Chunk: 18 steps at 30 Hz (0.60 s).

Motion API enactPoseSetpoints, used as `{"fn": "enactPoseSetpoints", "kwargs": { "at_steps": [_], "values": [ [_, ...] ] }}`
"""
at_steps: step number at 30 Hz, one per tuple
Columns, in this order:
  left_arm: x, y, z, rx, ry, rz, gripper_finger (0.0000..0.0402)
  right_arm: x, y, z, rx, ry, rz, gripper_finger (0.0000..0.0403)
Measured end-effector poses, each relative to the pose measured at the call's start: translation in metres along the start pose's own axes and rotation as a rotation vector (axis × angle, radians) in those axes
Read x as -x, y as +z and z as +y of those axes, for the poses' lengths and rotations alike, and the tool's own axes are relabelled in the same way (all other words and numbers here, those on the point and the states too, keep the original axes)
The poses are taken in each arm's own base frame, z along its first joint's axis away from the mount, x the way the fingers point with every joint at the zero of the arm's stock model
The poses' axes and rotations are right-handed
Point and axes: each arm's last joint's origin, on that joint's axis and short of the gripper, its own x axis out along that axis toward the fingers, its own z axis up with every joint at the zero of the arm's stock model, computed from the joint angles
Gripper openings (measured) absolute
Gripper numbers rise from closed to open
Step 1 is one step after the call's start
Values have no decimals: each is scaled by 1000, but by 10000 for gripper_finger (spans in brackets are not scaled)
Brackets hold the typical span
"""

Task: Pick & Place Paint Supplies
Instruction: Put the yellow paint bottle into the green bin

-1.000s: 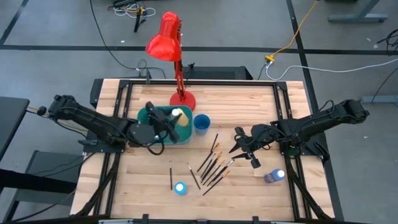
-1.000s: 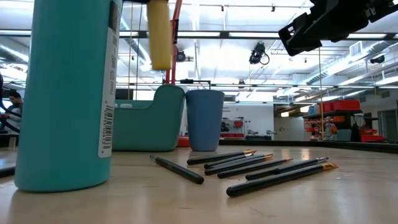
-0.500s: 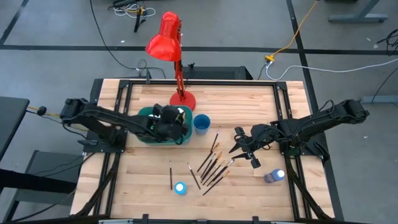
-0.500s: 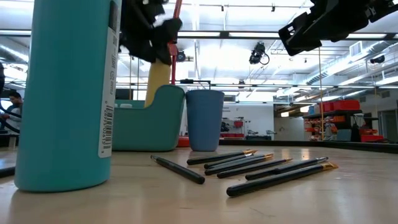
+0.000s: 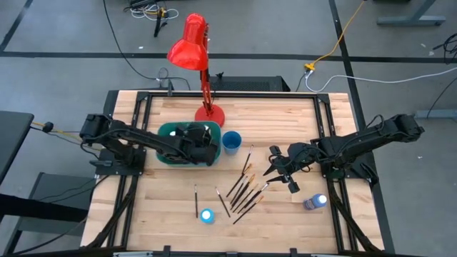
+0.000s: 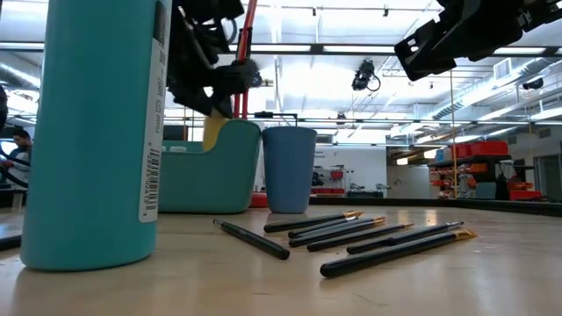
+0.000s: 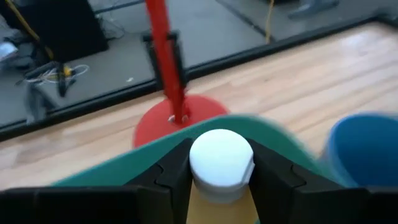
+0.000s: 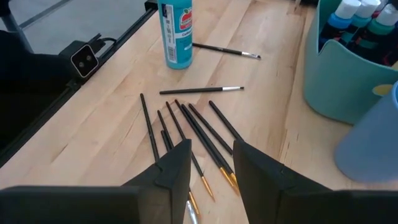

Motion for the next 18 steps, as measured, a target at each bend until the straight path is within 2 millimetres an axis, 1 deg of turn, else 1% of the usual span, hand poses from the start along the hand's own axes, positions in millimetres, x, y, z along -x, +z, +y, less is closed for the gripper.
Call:
{"fn": "enactPoseSetpoints", "kwargs": {
  "at_steps": [2, 5, 12, 18],
  "values": [
    [0, -1, 2, -18, 20, -8, 131, 0, 0, 0, 0, 0, 0, 127],
    [-2, -5, 2, -5, 37, -1, 131, 0, 0, 0, 0, 0, -3, 127],
    [-2, -7, 5, 14, 59, -2, 169, 0, 0, 0, 0, 0, -4, 127],
    [-2, -7, 5, 5, 56, 9, 175, 0, 1, 0, 1, -1, -11, 127]
  ]
}}
